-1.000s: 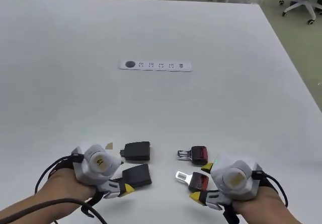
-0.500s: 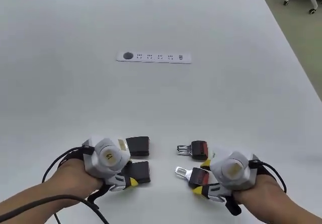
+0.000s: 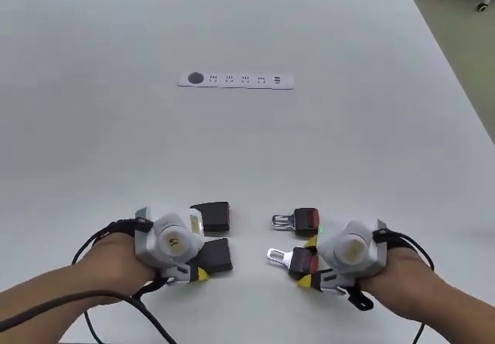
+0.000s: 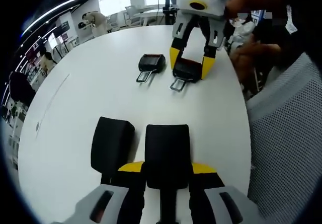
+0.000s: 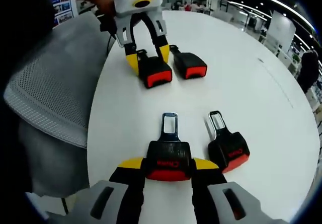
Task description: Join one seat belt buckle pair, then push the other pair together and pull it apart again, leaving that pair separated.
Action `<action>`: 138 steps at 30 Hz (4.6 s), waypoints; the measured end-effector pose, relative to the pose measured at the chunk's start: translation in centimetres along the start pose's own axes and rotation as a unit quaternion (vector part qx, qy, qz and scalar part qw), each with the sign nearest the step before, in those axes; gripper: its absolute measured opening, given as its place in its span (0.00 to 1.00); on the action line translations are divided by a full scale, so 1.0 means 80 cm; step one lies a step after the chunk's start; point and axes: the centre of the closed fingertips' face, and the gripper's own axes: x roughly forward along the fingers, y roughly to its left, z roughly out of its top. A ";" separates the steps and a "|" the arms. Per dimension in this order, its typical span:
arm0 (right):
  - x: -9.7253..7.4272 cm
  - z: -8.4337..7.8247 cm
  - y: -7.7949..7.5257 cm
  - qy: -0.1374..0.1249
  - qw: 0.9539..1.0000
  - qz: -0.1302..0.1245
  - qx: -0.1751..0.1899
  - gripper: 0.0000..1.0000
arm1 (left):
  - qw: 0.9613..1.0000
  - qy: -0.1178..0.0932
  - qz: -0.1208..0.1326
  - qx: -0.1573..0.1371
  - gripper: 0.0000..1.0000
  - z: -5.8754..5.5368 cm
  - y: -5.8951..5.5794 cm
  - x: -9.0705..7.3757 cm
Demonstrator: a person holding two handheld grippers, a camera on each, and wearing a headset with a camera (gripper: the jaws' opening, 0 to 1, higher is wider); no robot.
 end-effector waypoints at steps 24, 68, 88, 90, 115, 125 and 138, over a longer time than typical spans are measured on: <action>0.010 0.009 0.001 0.017 0.997 0.042 -0.064 0.33 | 0.993 0.036 -0.059 0.092 0.34 0.002 -0.022 0.000; 0.041 0.066 0.028 -0.004 0.994 0.058 -0.091 0.32 | 0.996 0.047 -0.047 0.053 0.34 0.002 -0.021 0.002; 0.059 0.089 0.035 -0.020 0.995 0.064 -0.075 0.30 | 0.996 0.032 -0.056 0.068 0.33 -0.001 -0.018 0.005; 0.061 0.095 0.040 -0.021 0.995 0.064 -0.076 0.30 | 0.996 0.033 -0.055 0.069 0.33 0.000 -0.019 0.005; 0.068 0.098 0.030 -0.010 0.995 0.055 -0.082 0.31 | 0.997 0.018 -0.054 0.060 0.33 -0.003 -0.015 0.003; 0.066 0.099 0.032 -0.012 0.995 0.054 -0.083 0.31 | 0.998 0.014 -0.045 0.052 0.33 -0.001 -0.016 0.001; 0.063 0.094 0.033 -0.016 0.995 0.055 -0.084 0.33 | 0.998 0.032 -0.045 0.042 0.34 -0.003 -0.016 0.002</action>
